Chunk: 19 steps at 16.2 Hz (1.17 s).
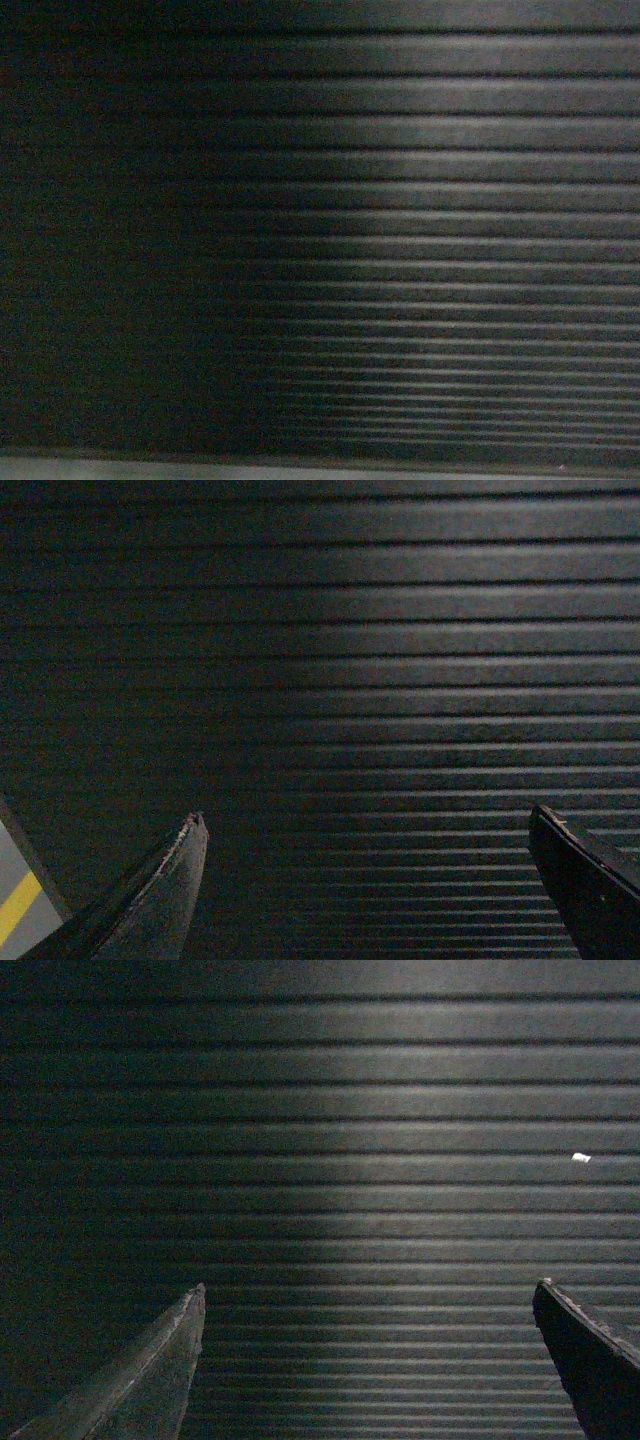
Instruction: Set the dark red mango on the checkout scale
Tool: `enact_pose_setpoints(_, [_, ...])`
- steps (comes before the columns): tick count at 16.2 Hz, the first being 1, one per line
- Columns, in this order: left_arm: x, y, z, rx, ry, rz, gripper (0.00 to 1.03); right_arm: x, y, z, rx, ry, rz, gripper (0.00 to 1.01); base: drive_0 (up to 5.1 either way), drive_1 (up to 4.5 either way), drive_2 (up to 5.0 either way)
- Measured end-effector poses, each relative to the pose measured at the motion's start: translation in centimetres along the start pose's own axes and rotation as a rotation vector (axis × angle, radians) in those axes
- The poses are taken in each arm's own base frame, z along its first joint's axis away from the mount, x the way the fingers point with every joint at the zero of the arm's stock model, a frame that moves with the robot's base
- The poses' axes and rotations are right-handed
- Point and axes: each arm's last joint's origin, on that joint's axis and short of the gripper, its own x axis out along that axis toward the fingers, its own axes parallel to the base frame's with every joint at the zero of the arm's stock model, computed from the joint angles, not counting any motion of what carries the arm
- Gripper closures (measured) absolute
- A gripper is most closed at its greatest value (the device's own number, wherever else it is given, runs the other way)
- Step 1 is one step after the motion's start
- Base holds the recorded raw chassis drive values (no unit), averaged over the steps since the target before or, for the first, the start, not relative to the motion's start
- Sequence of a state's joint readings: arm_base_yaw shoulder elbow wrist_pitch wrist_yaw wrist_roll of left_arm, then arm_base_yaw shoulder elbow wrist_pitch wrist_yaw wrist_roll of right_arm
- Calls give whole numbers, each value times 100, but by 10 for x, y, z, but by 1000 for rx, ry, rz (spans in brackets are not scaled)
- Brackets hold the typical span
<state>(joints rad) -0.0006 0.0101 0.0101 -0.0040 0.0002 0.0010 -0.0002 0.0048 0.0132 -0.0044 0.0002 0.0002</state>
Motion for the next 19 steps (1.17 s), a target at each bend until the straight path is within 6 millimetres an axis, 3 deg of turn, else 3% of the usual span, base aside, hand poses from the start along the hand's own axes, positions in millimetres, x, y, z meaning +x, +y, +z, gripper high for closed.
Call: enact_pose_setpoints(19, [0, 0, 0, 0, -1, 2, 5, 0, 0, 0, 0, 0, 1, 3, 3, 192, -186])
